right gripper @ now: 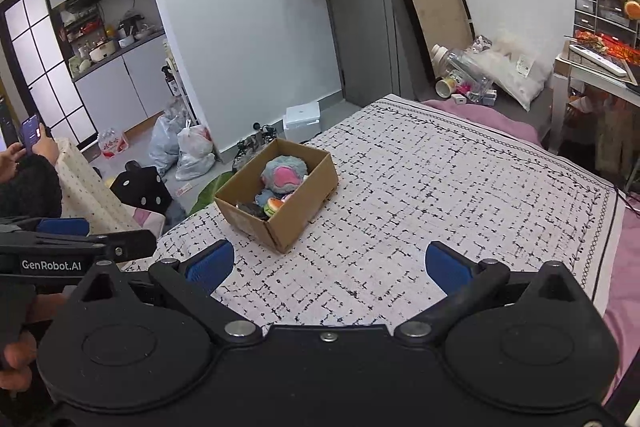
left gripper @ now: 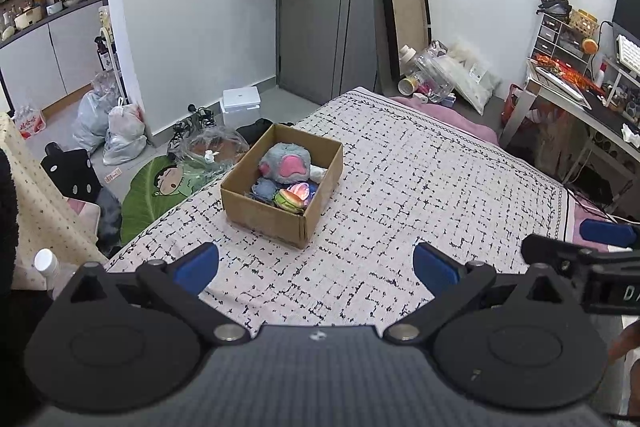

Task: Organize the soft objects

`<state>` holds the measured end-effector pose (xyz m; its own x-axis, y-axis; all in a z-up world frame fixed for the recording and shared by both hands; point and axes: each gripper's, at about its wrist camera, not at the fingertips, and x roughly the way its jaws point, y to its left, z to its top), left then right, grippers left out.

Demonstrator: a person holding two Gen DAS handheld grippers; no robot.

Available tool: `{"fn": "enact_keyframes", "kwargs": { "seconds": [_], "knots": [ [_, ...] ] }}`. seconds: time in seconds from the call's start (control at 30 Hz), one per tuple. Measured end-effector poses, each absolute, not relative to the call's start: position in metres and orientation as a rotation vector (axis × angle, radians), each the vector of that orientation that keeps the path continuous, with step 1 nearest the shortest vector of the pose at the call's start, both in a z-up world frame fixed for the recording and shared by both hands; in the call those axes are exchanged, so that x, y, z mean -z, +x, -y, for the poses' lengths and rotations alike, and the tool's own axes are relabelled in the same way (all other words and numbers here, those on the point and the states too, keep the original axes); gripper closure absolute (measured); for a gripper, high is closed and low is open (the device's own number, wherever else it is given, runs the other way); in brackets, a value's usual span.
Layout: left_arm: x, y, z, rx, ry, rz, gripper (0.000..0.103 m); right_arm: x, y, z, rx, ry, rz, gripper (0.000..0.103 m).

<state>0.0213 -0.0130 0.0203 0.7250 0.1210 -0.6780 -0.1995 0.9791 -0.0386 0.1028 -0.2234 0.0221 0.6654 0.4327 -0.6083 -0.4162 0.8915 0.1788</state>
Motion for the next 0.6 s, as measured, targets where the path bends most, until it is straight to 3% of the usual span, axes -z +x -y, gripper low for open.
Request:
{"fn": "enact_keyframes", "kwargs": {
  "seconds": [0.6],
  "knots": [
    [-0.02, 0.001, 0.013, -0.178, -0.105, -0.72, 0.0, -0.026, 0.089, 0.237, -0.503, 0.032, -0.663, 0.0]
  ]
}}
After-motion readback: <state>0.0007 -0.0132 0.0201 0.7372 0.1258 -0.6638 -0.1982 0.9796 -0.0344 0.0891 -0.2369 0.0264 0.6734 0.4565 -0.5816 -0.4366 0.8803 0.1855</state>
